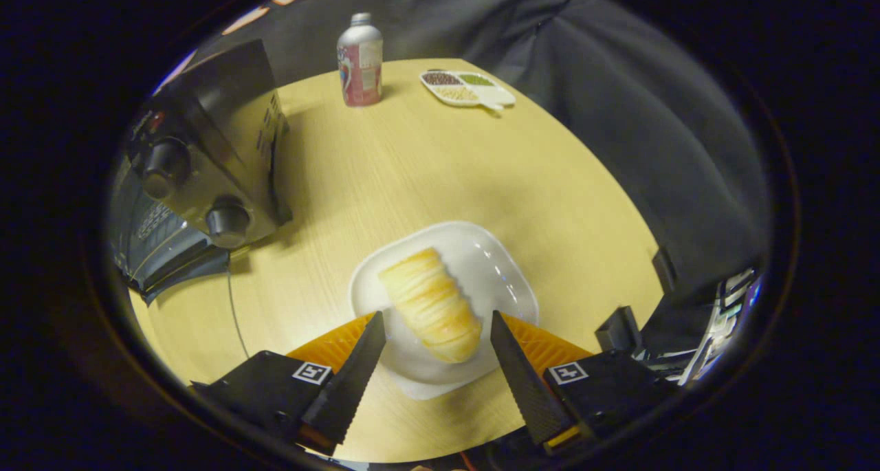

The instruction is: Open the toaster oven, put the food inside, and close the toaster oven door.

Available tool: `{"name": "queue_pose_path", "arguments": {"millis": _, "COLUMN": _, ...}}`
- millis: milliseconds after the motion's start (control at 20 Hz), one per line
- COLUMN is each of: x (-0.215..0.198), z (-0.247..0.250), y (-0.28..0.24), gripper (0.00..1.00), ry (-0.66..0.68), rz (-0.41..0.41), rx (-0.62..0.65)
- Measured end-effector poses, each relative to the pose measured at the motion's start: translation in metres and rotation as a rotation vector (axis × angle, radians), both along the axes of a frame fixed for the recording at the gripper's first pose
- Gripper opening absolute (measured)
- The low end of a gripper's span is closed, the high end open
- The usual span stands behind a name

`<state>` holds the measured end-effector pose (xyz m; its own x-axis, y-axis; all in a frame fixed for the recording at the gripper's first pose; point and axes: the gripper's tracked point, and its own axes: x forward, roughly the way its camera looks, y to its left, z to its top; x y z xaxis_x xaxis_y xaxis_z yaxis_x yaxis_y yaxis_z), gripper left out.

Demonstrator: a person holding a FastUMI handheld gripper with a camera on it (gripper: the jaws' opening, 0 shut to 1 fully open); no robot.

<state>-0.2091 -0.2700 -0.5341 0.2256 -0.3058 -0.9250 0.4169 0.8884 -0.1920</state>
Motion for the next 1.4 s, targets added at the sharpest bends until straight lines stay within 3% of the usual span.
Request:
{"name": "queue_pose_path", "arguments": {"millis": 100, "x": 0.005, "z": -0.002, "y": -0.004, "gripper": 0.99, "ry": -0.029, "rz": -0.016, "rx": 0.020}}
{"name": "queue_pose_path", "arguments": {"millis": 200, "x": 0.007, "z": -0.008, "y": -0.001, "gripper": 0.83, "ry": -0.037, "rz": -0.035, "rx": 0.086}}
{"name": "queue_pose_path", "arguments": {"millis": 450, "x": 0.010, "z": -0.010, "y": -0.001, "gripper": 0.42, "ry": -0.036, "rz": -0.056, "rx": 0.115}}
{"name": "queue_pose_path", "arguments": {"millis": 500, "x": 0.008, "z": -0.004, "y": 0.007, "gripper": 0.42, "ry": -0.058, "rz": -0.056, "rx": 0.134}}
{"name": "queue_pose_path", "arguments": {"millis": 550, "x": 0.011, "z": -0.002, "y": 0.007, "gripper": 0.29, "ry": -0.078, "rz": -0.078, "rx": 0.136}}
{"name": "queue_pose_path", "arguments": {"millis": 900, "x": 0.022, "z": 0.037, "y": 0.044, "gripper": 0.29, "ry": -0.280, "rz": -0.220, "rx": 0.186}}
{"name": "queue_pose_path", "arguments": {"millis": 1400, "x": 0.024, "z": 0.065, "y": 0.172, "gripper": 0.29, "ry": -0.382, "rz": -0.246, "rx": 0.387}}
